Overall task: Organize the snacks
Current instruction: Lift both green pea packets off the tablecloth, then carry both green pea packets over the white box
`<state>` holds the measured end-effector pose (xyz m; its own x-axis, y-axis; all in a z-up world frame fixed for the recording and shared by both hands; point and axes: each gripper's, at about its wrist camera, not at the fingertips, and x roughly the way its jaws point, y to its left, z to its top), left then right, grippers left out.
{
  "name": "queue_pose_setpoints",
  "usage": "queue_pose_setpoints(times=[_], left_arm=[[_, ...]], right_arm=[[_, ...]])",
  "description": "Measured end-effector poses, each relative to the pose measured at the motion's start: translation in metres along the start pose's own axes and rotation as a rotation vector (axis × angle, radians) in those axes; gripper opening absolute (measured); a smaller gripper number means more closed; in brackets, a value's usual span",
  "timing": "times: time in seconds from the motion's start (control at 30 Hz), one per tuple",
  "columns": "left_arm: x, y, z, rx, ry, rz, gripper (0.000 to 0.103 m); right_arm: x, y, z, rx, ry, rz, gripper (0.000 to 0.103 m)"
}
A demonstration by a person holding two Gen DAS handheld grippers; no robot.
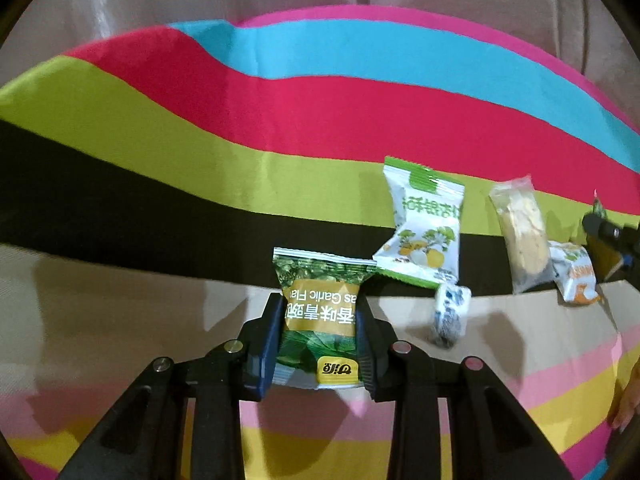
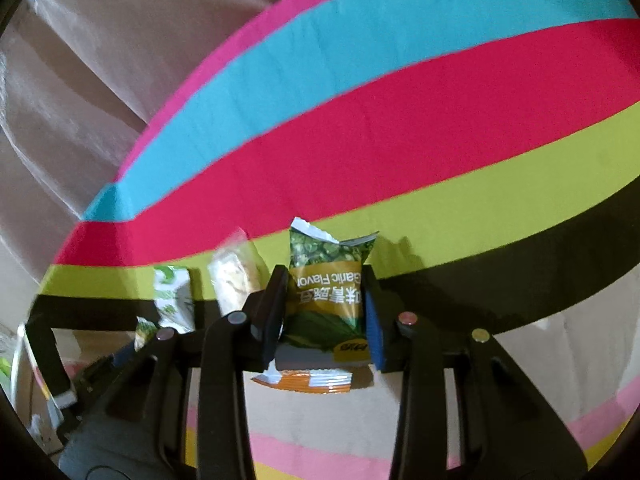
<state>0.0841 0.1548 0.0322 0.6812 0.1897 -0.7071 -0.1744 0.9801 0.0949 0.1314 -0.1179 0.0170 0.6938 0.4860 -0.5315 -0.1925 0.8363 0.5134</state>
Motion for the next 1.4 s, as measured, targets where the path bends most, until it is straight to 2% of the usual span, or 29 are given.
queue_pose_setpoints(times=[0.07, 0.17, 0.27, 0.37, 0.53, 0.77, 0.83, 1.03, 1.4], left_arm=[[-0.014, 0.0, -0.002, -0.009, -0.026, 0.013, 0.035], [-0.047, 0.0, -0.008, -0.01, -0.088, 0.029, 0.035], [-0.083, -0.007, -0.016, 0.002, -0.152, 0.034, 0.035], [-0.116, -0.022, -0.03, 0.009, -0.196, 0.008, 0.035], [-0.18, -0.042, -0.053, -0.028, -0.25, -0.085, 0.035], [-0.263, -0.077, -0.089, 0.0, -0.296, -0.168, 0.035], [-0.281, -0.084, -0.099, 0.018, -0.304, -0.179, 0.035], [-0.326, -0.108, -0.123, 0.103, -0.336, -0.199, 0.035], [-0.385, -0.153, -0.142, 0.219, -0.42, -0.261, 0.035]], right_arm=[[-0.007, -0.002, -0.002, 0.01, -0.012, 0.024, 0.04], [-0.023, -0.003, -0.009, 0.004, -0.019, 0.015, 0.04], [-0.053, 0.005, -0.019, -0.034, -0.029, 0.02, 0.04], [-0.098, 0.02, -0.037, -0.122, -0.059, 0.008, 0.04], [-0.183, 0.041, -0.07, -0.268, -0.129, -0.04, 0.04], [-0.286, 0.045, -0.104, -0.313, -0.212, -0.065, 0.039], [-0.302, 0.048, -0.114, -0.322, -0.225, -0.075, 0.039], [-0.357, 0.046, -0.146, -0.336, -0.245, -0.076, 0.04], [-0.44, 0.028, -0.171, -0.36, -0.307, -0.119, 0.04]])
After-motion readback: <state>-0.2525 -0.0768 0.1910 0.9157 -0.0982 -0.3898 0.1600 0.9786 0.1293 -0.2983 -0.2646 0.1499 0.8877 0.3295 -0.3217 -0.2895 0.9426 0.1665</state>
